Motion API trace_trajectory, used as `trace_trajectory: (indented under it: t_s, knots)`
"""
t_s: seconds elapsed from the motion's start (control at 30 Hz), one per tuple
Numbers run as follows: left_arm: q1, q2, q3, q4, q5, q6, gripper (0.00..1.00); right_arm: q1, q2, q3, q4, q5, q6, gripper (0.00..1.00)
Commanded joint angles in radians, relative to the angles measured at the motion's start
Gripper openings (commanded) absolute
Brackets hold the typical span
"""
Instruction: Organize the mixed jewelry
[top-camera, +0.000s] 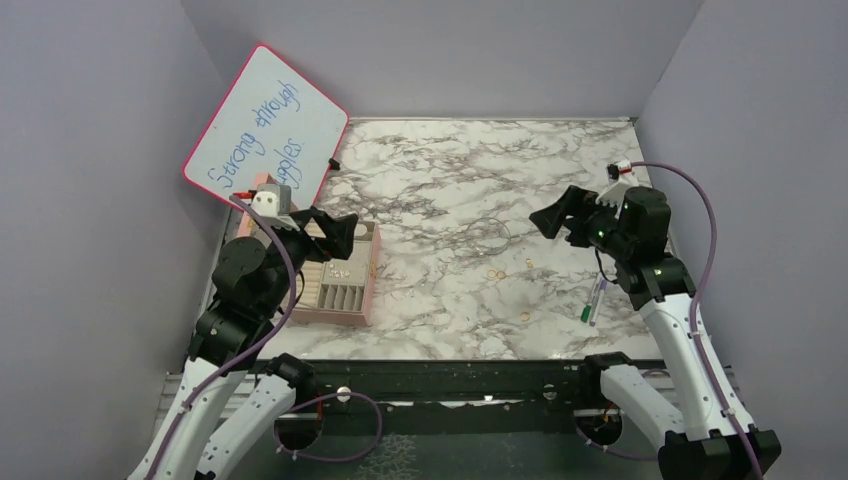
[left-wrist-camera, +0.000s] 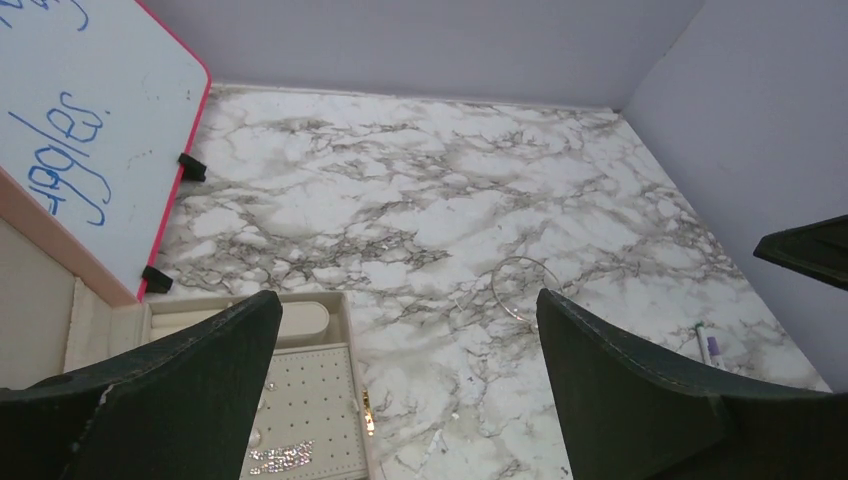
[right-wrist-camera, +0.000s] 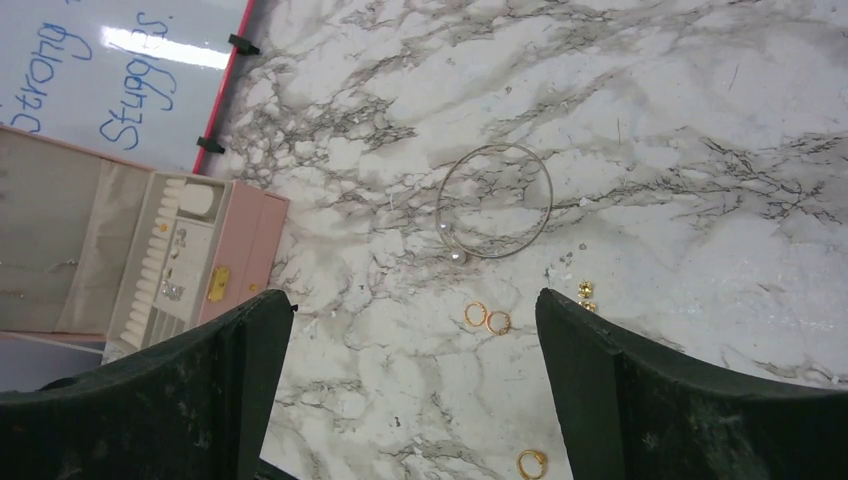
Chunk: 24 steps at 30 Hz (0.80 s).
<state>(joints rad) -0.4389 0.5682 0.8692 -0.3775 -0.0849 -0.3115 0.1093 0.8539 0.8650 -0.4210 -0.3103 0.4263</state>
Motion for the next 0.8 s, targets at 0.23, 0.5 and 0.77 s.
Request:
trace_trajectory:
  t_s: [0.23, 0.5, 0.77]
  knots:
    - [-0.003, -0.011, -0.043, 0.093, 0.04, 0.014, 0.99, -0.007, 0.014, 0.005, 0.0, -0.025, 0.021, 0.97]
    - [-0.003, 0.062, -0.127, 0.28, 0.352, -0.081, 0.99, -0.006, 0.111, -0.043, -0.028, 0.008, 0.014, 0.84]
    - [-0.011, 0.207, -0.221, 0.511, 0.523, -0.287, 0.99, 0.014, 0.209, -0.163, 0.035, 0.018, 0.042, 0.73]
